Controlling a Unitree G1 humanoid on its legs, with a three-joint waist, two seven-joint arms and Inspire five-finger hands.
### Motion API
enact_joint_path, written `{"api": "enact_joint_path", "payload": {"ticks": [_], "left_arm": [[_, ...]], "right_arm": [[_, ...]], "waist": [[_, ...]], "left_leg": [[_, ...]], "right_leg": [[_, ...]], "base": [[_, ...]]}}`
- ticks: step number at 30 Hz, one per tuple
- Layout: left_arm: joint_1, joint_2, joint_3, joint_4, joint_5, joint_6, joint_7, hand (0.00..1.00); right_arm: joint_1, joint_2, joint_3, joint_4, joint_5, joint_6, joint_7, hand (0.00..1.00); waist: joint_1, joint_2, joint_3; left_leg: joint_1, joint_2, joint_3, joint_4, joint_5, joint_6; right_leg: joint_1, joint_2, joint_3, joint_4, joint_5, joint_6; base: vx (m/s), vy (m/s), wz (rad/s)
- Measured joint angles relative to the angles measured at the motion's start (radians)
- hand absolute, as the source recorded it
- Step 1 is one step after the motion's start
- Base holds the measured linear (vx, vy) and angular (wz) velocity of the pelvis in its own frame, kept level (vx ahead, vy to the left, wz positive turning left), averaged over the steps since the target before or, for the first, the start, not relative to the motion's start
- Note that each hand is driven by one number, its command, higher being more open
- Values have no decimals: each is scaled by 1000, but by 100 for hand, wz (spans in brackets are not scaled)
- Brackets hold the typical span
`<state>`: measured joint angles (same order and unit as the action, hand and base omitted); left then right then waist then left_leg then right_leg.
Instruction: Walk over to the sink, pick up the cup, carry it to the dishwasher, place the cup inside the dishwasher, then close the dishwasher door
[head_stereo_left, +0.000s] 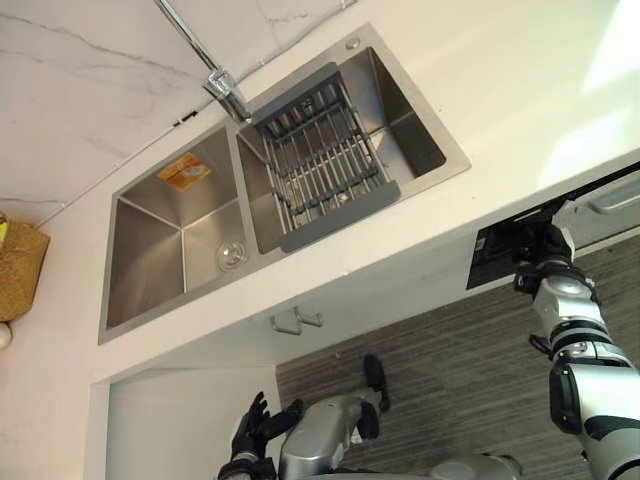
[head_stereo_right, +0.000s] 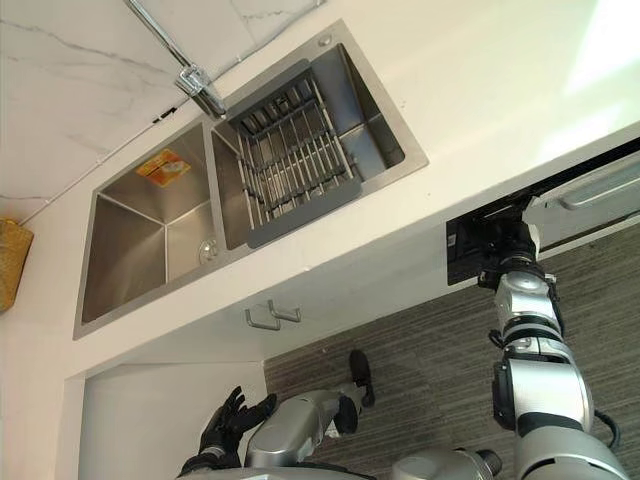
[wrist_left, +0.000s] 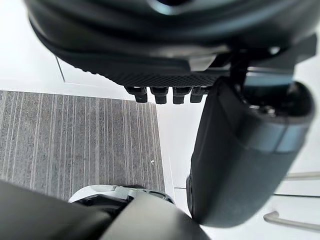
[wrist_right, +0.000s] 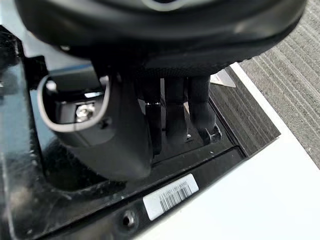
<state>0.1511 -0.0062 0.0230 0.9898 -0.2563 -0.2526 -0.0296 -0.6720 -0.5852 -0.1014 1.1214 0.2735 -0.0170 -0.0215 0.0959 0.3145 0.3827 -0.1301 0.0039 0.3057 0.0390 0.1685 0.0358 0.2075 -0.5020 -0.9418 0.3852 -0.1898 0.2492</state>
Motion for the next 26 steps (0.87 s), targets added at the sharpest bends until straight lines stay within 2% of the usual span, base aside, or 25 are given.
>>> {"api": "enact_joint_path", "payload": {"ticks": [3, 4, 6, 7, 8, 9, 12, 13, 15, 16, 17, 18, 19, 20, 21, 22, 23, 24, 26], "left_arm": [[0, 0, 9, 29, -40, 10, -37, 100], [0, 2, 28, 45, -49, 17, -51, 100], [0, 8, 39, 45, -66, 18, -60, 100], [-1, 19, 49, 41, -76, 17, -66, 100], [-2, 28, 52, 39, -79, 17, -69, 100], [-11, 39, 61, 37, -79, 16, -71, 100], [-40, 69, 89, 38, -76, 26, -70, 100], [-46, 74, 91, 39, -76, 29, -69, 100], [-73, 108, 109, 44, -59, 54, -65, 100], [-78, 116, 109, 42, -58, 62, -64, 100], [-88, 129, 112, 44, -56, 82, -60, 100], [-91, 140, 118, 43, -43, 104, -58, 100], [-91, 145, 120, 43, -32, 113, -58, 100], [-92, 149, 122, 42, -20, 128, -57, 100], [-97, 155, 116, 38, -20, 143, -53, 100], [-104, 159, 114, 37, -20, 149, -48, 100], [-122, 158, 107, 38, -21, 165, -39, 100], [-136, 151, 106, 38, -21, 179, -38, 100], [-140, 130, 110, 38, -21, 183, -39, 100]], "right_arm": [[115, 38, -2, -32, 76, -23, 41, 100], [211, 97, 18, -39, 76, -23, 76, 100], [292, 163, 37, -29, 75, -9, 109, 100], [354, 235, 42, 0, 68, -7, 125, 100], [382, 269, 40, 20, 60, -6, 129, 100], [433, 327, 26, 63, 23, -2, 125, 100], [541, 418, -94, 123, -21, 56, 0, 100], [552, 421, -130, 106, -19, 60, -25, 100], [584, 414, -259, 93, 1, 111, -73, 100], [599, 412, -281, 88, 0, 130, -78, 100], [623, 415, -313, 71, 0, 153, -84, 100], [645, 423, -330, 50, 0, 179, -89, 100], [657, 430, -330, 40, 0, 192, -90, 100], [685, 452, -326, 14, 0, 201, -90, 100], [708, 490, -330, -3, 4, 197, -86, 100], [714, 512, -340, -12, 20, 188, -86, 100], [712, 533, -339, -30, 20, 168, -83, 100], [713, 532, -298, -46, 16, 142, -81, 100], [713, 539, -260, -72, 16, 85, -70, 100]], "waist": [[14, -20, -26], [20, -45, -51], [29, -71, -62], [34, -100, -68], [36, -113, -70], [39, -139, -61], [36, -207, -61], [35, -219, -59], [22, -272, -71], [22, -286, -78], [19, -308, -87], [13, -326, -95], [10, -334, -98], [1, -344, -101], [-18, -351, -105], [-31, -351, -105], [-45, -356, -108], [-51, -357, -107], [-55, -356, -107]], "left_leg": [[-2, 14, 6, -2, 1, -3], [-3, 27, 12, 1, 0, -10], [-12, 53, 25, 13, -8, -21], [-29, 76, 30, 29, -16, -33], [-39, 86, 30, 36, -20, -39], [-56, 104, 29, 59, -31, -54], [-97, 110, 30, 79, -49, -58], [-102, 109, 33, 76, -50, -55], [-104, 82, 27, 45, -66, -45], [-104, 76, 25, 35, -67, -45], [-101, 67, 13, 17, -66, -45], [-87, 58, 0, -1, -63, -40], [-76, 56, -7, -10, -63, -34], [-52, 54, -35, -16, -68, -24], [-39, 54, -86, -19, -73, -16], [-34, 59, -118, -24, -71, -14], [-18, 56, -161, -44, -66, -11], [5, 45, -197, -59, -66, -10], [43, 31, -237, -79, -67, -10]], "right_leg": [[0, 22, 0, -19, 0, -2], [2, 45, 3, -44, 3, -5], [5, 82, 8, -82, 14, -12], [2, 114, 8, -112, 22, -19], [-1, 128, 8, -127, 28, -23], [-2, 154, 8, -159, 40, -27], [-21, 178, 9, -206, 73, -38], [-30, 179, 15, -212, 82, -43], [-45, 151, 33, -186, 97, -56], [-55, 140, 46, -166, 101, -63], [-78, 119, 78, -108, 118, -89], [-109, 99, 146, -21, 145, -135], [-128, 90, 197, 28, 166, -166], [-181, 88, 336, 133, 226, -224], [-219, 122, 469, 212, 196, -176], [-234, 166, 524, 223, 120, -157], [-267, 248, 601, 213, 18, -159], [-294, 303, 640, 183, -37, -163], [-338, 349, 663, 129, -58, -173]], "base": [[59, -70, -3], [75, -73, -8], [76, -97, -10], [54, -97, -7], [36, -86, -6], [11, -55, -4], [0, 3, -4], [-14, 59, 5], [-21, 137, 19], [14, 180, 28], [59, 193, 34], [85, 207, 36], [129, 210, 41], [176, 161, 66], [184, 105, 85], [185, -3, 110], [158, -57, 108], [152, -57, 99], [111, -44, 67]]}}
